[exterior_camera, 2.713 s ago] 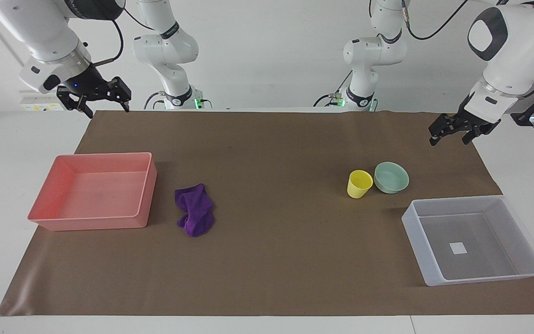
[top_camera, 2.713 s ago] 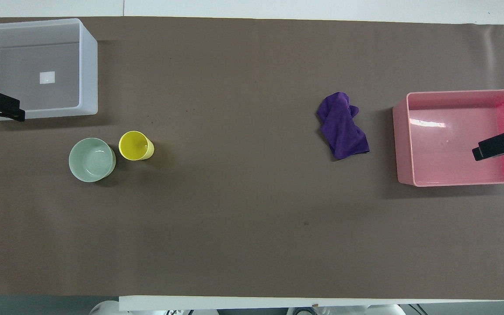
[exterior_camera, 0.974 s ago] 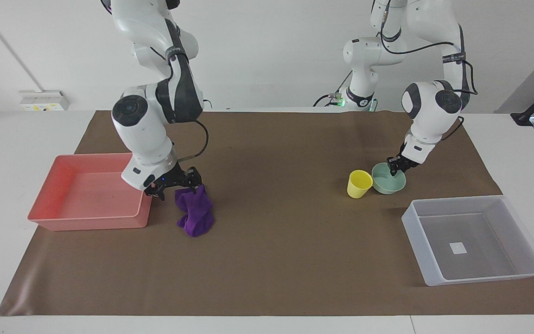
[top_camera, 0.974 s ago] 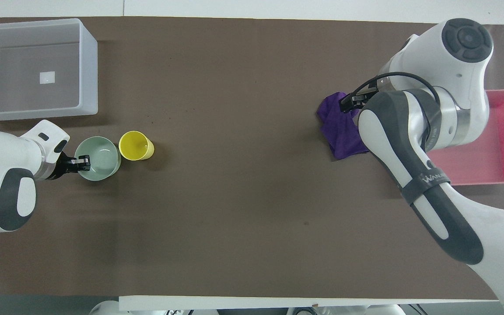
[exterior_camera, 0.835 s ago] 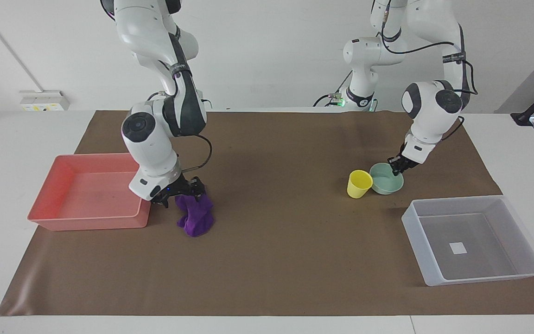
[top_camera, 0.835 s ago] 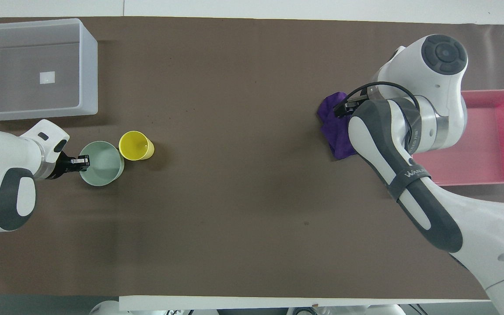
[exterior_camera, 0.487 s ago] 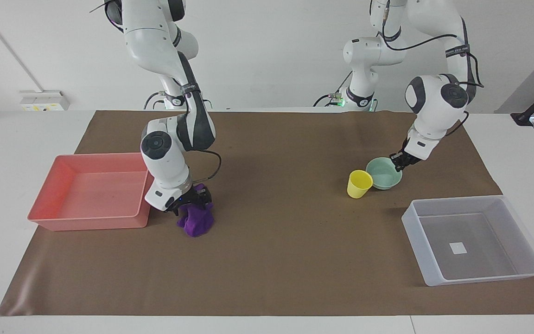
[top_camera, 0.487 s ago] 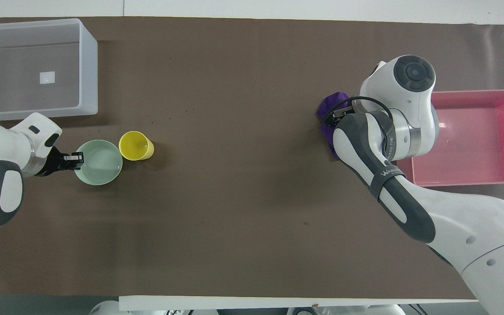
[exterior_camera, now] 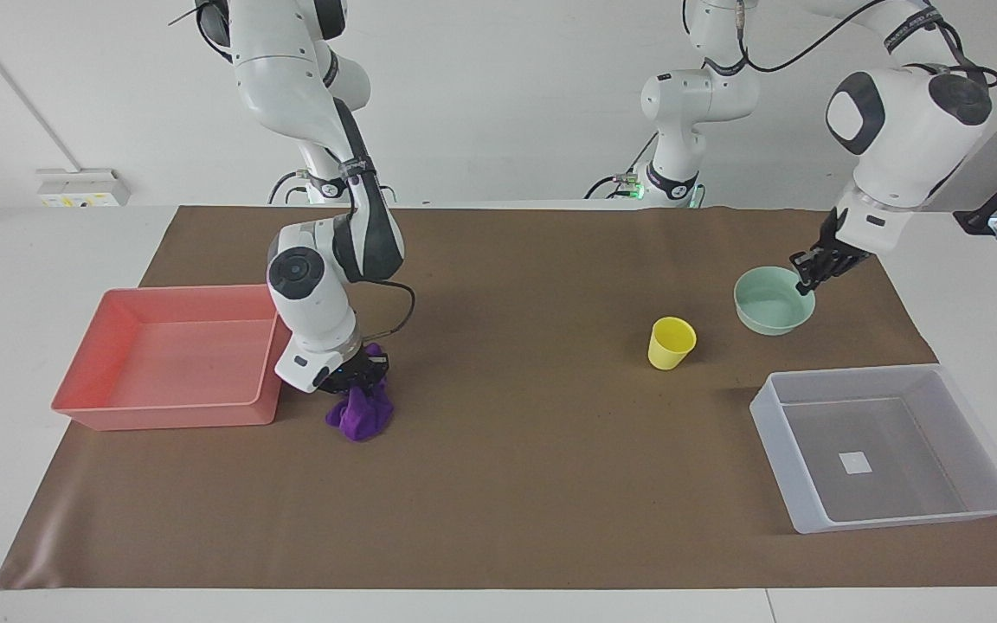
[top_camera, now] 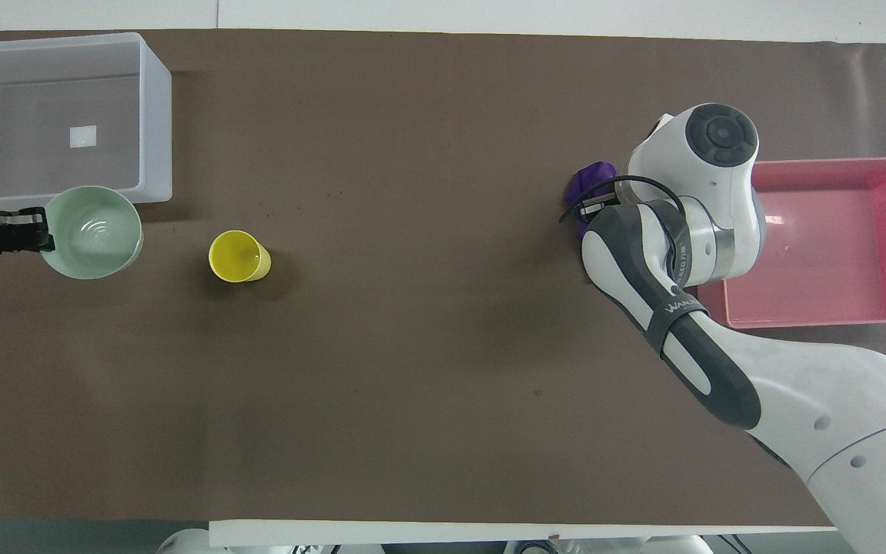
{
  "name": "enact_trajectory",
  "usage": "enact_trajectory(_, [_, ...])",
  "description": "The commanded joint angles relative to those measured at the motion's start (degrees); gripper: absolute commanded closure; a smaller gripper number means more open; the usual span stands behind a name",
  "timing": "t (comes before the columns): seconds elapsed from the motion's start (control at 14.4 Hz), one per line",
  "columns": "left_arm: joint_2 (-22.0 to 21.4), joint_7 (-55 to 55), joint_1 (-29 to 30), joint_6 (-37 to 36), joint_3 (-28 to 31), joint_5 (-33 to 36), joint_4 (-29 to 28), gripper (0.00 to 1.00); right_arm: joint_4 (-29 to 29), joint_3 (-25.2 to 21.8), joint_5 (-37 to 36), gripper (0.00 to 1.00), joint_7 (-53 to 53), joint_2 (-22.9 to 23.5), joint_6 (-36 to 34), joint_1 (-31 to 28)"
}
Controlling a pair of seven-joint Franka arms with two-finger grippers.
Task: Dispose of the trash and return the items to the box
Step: 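Lift the green bowl into the clear box with the left gripper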
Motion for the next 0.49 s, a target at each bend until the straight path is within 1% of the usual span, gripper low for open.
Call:
enact_trajectory(0.0, [16.1, 0.7, 3.4, 2.0, -0.2, -2.0, 15.8, 1.00, -0.2, 0.2, 1.0, 0.99, -1.3, -2.8, -1.9, -0.1])
enact_trajectory(0.14, [24.0, 0.6, 3.5, 4.4, -0.2, -2.1, 23.2, 1.00, 1.1, 0.2, 1.0, 0.99, -1.2, -5.6, -5.7, -0.5])
enact_trajectory(0.21, [26.3, 0.6, 3.6, 5.8, -0.2, -2.1, 24.2, 1.00, 2.1, 0.2, 0.9, 0.99, -1.2, -6.9, -7.8, -0.8])
enact_trajectory(0.35, [29.4, 0.6, 3.7, 10.9, -0.1, -1.6, 24.4, 1.00, 3.5, 0.1, 0.9, 0.99, -1.0, -9.7, -11.4, -0.9])
enact_trajectory(0.42, [29.9, 0.8, 3.7, 13.6, -0.1, -1.4, 23.7, 1.00, 4.4, 0.0, 0.9, 0.99, -0.9, -10.7, -13.3, -0.9])
